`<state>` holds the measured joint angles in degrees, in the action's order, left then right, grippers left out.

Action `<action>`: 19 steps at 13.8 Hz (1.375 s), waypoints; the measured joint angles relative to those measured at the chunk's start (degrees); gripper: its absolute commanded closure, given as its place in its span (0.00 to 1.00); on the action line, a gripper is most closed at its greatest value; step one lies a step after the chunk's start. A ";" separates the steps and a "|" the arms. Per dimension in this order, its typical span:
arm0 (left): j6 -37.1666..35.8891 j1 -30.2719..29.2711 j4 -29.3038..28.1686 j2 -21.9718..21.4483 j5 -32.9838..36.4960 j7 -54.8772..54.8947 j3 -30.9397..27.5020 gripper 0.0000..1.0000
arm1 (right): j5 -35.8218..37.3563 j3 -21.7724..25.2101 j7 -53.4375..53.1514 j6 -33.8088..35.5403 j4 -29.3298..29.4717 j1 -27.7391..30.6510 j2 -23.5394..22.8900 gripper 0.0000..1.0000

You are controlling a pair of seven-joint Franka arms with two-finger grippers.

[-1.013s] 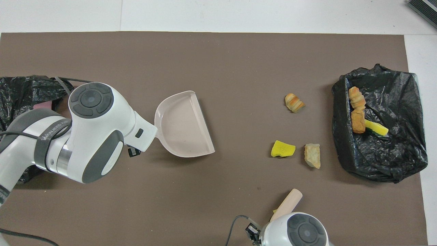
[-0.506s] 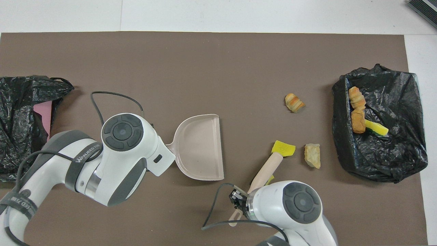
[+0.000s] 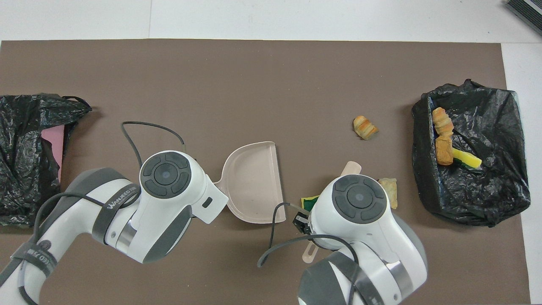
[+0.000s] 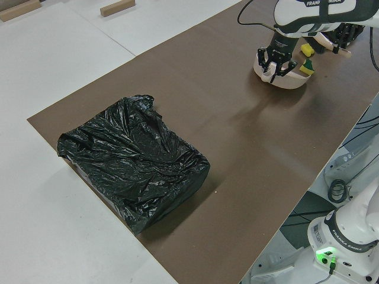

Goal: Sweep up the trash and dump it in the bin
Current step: 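Sweep the yellow sponges into the dustpan with the right gripper's brush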

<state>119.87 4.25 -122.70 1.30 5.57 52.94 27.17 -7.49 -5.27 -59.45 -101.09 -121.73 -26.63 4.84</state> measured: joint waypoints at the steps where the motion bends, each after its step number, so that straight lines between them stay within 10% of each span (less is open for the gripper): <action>1: 0.02 0.00 -0.11 0.00 -0.01 0.00 0.01 1.00 | 2.39 0.03 3.39 2.49 -0.03 1.63 0.02 1.00; 11: 7.69 1.99 -8.01 -4.21 -0.02 -6.20 1.32 1.00 | 12.37 0.25 18.69 6.88 -10.63 14.07 5.77 1.00; 19: 6.33 4.50 -8.91 -5.03 -0.02 -13.63 3.08 1.00 | 11.00 -0.53 31.38 -3.02 -18.25 16.18 8.46 1.00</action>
<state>126.20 8.75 -131.61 -3.73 5.54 39.31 30.25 3.51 -5.80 -28.07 -104.11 -139.98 -10.45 13.30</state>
